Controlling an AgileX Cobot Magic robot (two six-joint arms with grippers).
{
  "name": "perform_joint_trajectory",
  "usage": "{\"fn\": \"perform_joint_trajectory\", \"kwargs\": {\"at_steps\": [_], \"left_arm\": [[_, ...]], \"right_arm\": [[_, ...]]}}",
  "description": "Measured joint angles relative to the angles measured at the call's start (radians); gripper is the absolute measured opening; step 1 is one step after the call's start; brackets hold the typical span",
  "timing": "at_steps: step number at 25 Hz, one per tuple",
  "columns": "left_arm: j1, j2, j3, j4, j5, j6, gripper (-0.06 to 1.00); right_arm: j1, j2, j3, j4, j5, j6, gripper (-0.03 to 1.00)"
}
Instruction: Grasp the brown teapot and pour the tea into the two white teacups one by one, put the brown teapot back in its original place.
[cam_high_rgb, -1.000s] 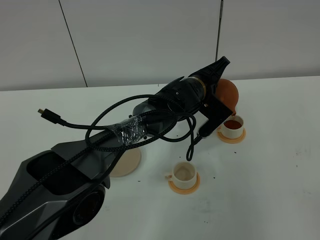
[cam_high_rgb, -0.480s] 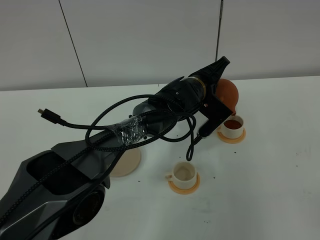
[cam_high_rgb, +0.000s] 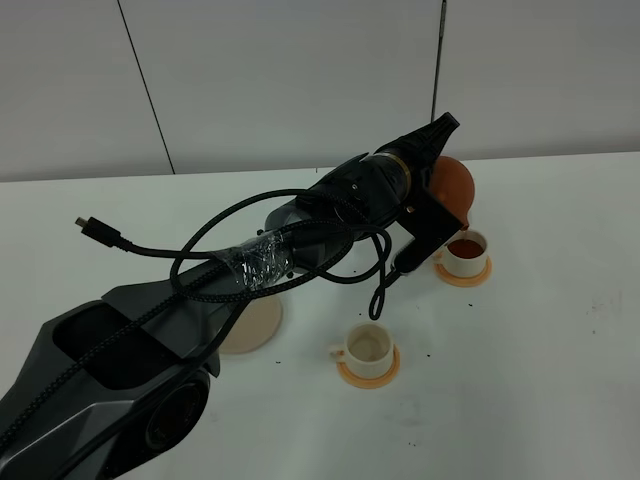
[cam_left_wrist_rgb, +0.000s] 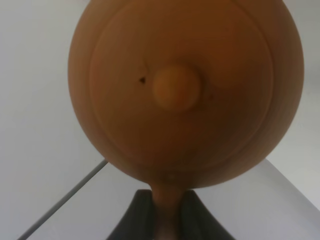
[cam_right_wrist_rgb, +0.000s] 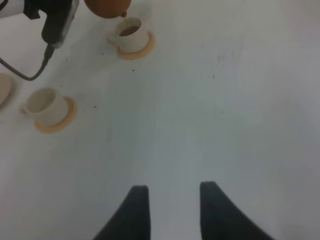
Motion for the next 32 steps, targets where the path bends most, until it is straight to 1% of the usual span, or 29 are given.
{"fn": "perform_joint_trajectory", "kwargs": {"at_steps": [32], "left_arm": [[0.002,0.0,0.0,0.0,0.0,0.0,0.17]], "right_arm": [[0.0,0.0,0.0,0.0,0.0,0.0,0.24]]}}
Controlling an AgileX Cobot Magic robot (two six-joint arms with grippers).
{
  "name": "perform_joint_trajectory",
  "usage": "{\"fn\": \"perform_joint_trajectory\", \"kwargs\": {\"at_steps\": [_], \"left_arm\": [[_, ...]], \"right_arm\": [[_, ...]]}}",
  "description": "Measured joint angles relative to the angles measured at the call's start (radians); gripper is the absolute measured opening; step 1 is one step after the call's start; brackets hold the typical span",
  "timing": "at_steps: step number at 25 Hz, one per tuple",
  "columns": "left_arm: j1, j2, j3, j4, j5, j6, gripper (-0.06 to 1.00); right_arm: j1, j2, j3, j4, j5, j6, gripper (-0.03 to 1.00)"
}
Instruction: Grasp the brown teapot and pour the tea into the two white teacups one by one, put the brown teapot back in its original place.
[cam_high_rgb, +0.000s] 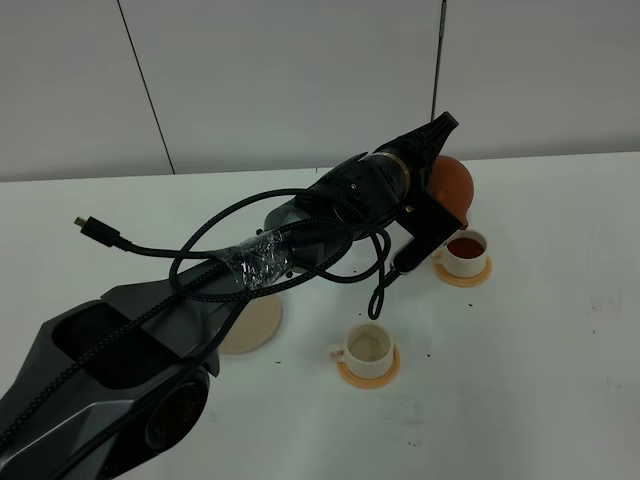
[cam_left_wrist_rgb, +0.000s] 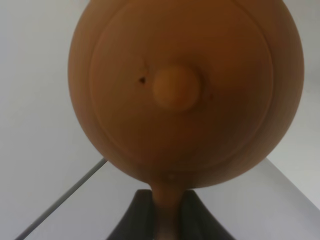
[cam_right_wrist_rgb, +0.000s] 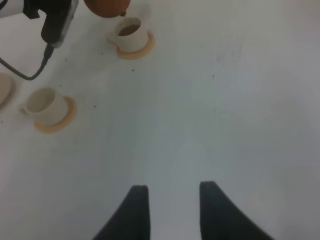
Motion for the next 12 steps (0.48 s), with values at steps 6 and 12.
{"fn": "perform_joint_trajectory", "kwargs": {"at_steps": [6,12], "left_arm": [[0.0,0.0,0.0,0.0,0.001,0.0,0.17],[0.0,0.0,0.0,0.0,0.023,-0.008,0.17]], "right_arm": [[0.0,0.0,0.0,0.0,0.0,0.0,0.24],[0.0,0.0,0.0,0.0,0.0,0.0,0.24]]}}
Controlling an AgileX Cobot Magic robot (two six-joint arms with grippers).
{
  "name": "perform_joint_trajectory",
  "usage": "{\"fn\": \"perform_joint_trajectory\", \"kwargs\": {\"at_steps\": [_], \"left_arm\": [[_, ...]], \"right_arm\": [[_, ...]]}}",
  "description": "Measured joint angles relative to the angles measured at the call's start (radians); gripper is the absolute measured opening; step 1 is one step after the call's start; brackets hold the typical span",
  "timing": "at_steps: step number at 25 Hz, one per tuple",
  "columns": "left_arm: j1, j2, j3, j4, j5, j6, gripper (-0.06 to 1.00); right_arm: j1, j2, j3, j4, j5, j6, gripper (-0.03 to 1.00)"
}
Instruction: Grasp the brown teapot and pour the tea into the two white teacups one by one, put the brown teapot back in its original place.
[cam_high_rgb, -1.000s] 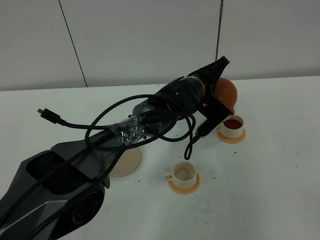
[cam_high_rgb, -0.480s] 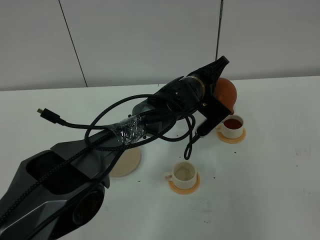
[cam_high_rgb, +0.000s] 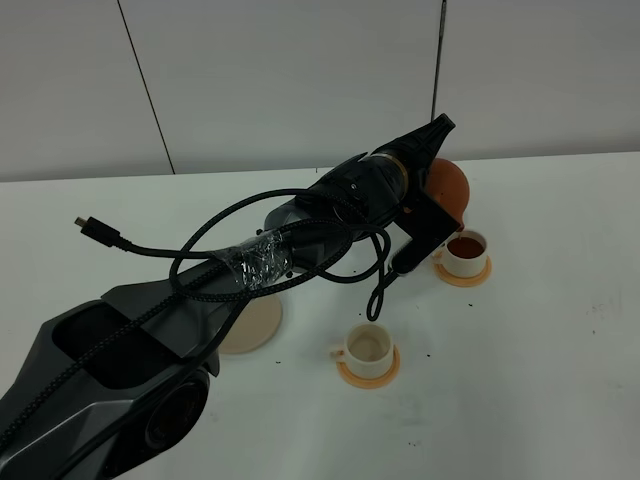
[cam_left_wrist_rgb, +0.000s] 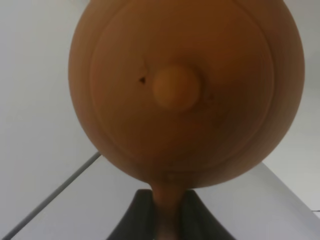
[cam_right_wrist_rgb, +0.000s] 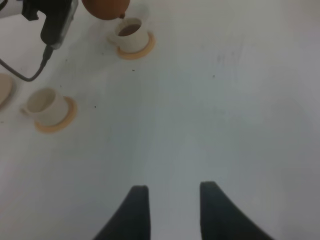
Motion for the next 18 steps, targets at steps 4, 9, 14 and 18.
{"fn": "perform_joint_trajectory", "kwargs": {"at_steps": [4,9,14,18], "left_arm": [[0.0,0.0,0.0,0.0,0.0,-0.031,0.17],[0.0,0.0,0.0,0.0,0.0,-0.082,0.17],[0.0,0.0,0.0,0.0,0.012,-0.152,0.17],[0.0,0.0,0.0,0.0,0.042,-0.211,0.17]], "right_arm": [[0.0,0.0,0.0,0.0,0.0,0.0,0.24],[0.0,0.0,0.0,0.0,0.0,0.0,0.24],[0.0,0.0,0.0,0.0,0.0,0.0,0.24],[0.0,0.0,0.0,0.0,0.0,0.0,0.24]]}}
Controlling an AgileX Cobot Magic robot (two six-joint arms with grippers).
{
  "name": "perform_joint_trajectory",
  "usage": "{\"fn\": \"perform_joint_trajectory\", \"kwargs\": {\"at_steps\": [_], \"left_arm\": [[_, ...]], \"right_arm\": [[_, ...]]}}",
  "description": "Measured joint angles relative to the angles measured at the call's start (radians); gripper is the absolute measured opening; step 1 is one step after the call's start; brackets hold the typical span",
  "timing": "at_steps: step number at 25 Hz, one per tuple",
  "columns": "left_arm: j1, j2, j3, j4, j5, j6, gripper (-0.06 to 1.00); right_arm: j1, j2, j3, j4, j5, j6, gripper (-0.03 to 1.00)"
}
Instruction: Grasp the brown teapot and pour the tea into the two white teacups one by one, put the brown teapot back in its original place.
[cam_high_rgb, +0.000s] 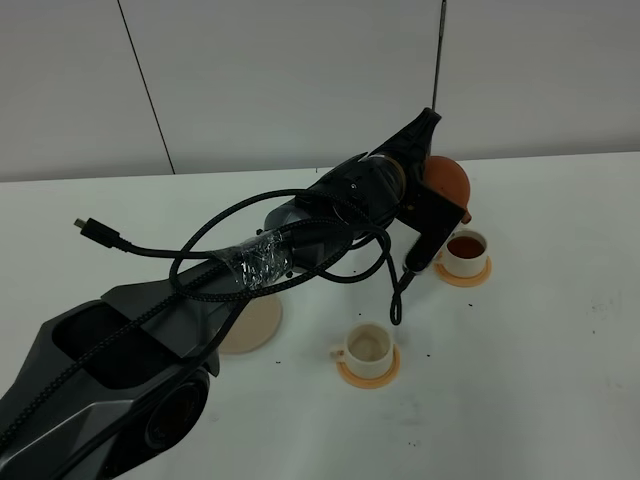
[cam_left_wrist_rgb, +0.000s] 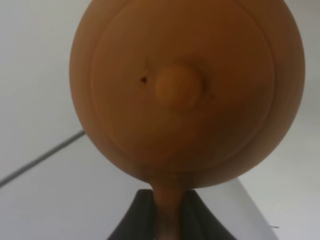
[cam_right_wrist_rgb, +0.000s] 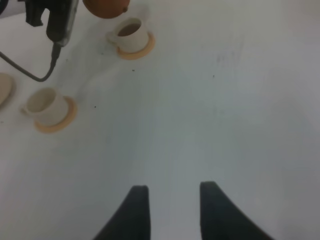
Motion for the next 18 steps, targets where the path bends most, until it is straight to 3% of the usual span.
{"fn": "perform_joint_trajectory", "kwargs": {"at_steps": [12,18], "left_arm": [[0.009,-0.016,0.0,-0.007,0.154,-0.289,0.17],[0.01,-0.03,-0.001,-0.098,0.217,-0.325,0.17]], "right_arm": [[0.0,0.0,0.0,0.0,0.0,0.0,0.24],[0.0,0.0,0.0,0.0,0.0,0.0,0.24]]}}
